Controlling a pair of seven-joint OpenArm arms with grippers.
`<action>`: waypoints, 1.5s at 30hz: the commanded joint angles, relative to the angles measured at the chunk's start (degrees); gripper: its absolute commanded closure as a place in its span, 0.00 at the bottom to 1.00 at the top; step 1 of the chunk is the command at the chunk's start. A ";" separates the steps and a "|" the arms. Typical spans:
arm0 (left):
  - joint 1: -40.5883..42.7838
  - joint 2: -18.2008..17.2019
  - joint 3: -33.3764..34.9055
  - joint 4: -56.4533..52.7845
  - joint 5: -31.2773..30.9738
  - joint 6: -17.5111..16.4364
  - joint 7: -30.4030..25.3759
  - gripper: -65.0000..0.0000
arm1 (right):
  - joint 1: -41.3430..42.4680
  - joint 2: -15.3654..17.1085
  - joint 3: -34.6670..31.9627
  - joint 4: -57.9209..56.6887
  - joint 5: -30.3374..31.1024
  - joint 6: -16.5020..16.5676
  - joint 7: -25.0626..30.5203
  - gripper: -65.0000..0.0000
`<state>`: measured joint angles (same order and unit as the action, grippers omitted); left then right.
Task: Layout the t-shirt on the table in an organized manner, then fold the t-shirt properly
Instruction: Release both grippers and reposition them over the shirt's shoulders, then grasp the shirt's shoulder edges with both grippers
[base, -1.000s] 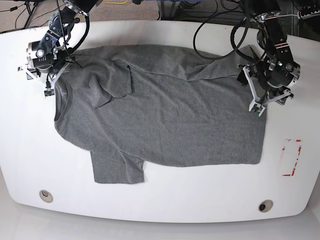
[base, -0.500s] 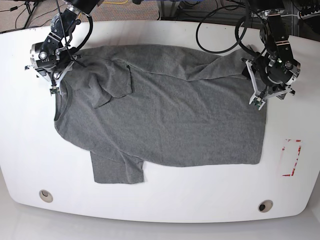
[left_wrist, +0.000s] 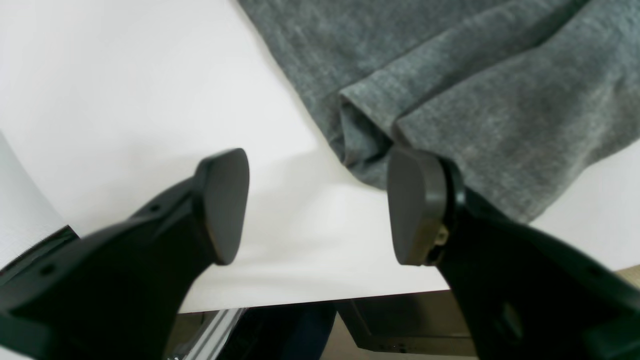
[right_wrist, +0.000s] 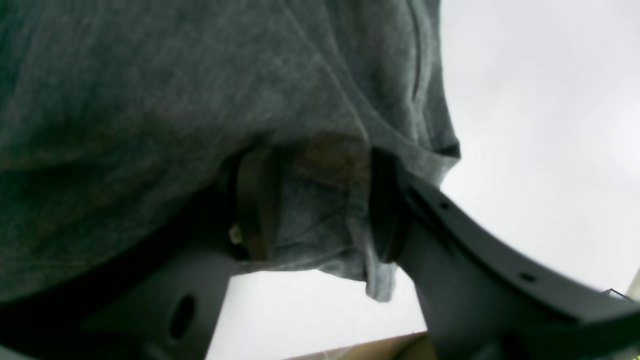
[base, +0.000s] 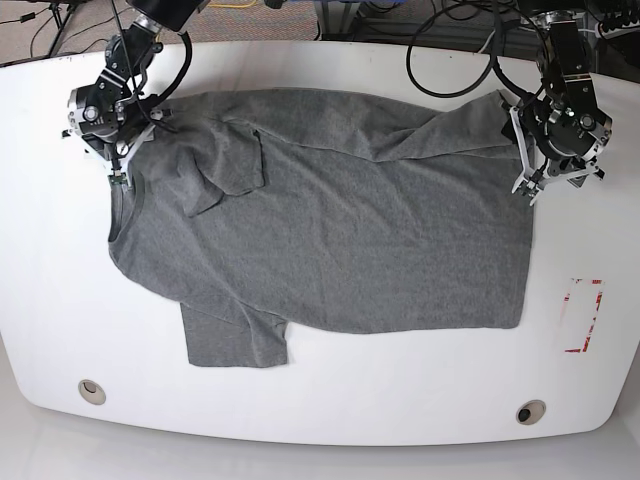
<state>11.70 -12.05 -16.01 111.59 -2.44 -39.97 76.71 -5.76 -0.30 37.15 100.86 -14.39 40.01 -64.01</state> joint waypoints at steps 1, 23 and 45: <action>-0.50 -1.26 -0.12 0.19 0.28 -0.03 -0.27 0.40 | 0.09 0.16 0.00 -0.95 -0.07 -0.01 0.32 0.59; -1.02 -8.39 -0.21 -13.00 0.28 -0.03 -7.12 0.40 | -0.35 2.19 1.84 -4.38 -0.16 -0.01 3.22 0.59; -0.94 -13.04 -0.39 -7.37 -0.07 -0.03 -6.77 0.40 | -3.25 4.30 1.49 1.25 -0.16 -0.01 2.78 0.59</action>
<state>11.51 -24.21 -16.01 100.07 -2.66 -40.10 70.02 -8.45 3.68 38.54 99.90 -13.78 39.68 -60.53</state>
